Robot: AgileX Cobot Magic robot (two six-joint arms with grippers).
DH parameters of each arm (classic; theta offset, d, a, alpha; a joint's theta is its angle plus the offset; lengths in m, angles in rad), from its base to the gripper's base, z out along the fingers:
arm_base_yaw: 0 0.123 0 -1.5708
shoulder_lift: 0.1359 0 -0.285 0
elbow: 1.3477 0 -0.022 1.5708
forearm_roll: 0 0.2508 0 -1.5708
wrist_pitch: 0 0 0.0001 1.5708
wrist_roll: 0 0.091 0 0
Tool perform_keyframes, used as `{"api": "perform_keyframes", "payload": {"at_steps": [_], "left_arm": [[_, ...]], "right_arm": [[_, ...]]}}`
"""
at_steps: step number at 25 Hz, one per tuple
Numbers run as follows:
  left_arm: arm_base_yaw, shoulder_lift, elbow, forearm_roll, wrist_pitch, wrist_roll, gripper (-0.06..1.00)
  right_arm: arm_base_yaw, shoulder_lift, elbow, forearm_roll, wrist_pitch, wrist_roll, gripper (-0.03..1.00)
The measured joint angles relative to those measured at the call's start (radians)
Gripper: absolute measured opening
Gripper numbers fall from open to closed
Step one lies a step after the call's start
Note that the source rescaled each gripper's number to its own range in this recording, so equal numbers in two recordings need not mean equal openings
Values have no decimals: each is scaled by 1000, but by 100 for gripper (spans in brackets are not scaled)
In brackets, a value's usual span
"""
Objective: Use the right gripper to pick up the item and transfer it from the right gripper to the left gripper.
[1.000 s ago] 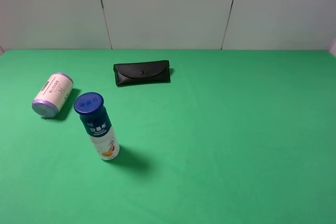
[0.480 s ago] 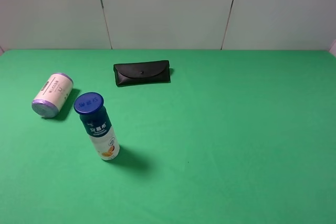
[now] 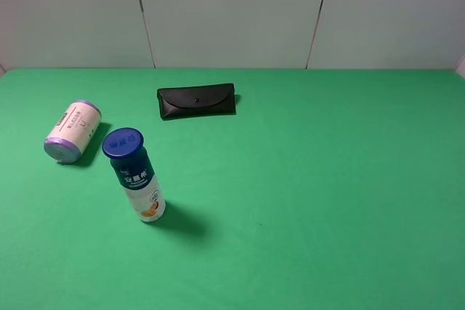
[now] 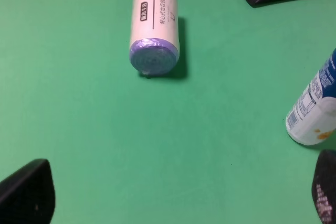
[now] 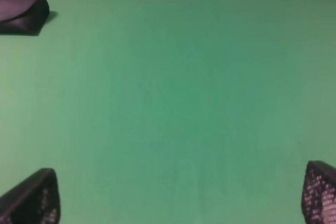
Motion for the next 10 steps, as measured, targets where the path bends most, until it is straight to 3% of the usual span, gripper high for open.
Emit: {"api": "perform_keyframes", "payload": {"at_steps": [10], "left_arm": [[0,0,0,0,0,0,94]], "right_arm": [[0,0,0,0,0,0,100]]}}
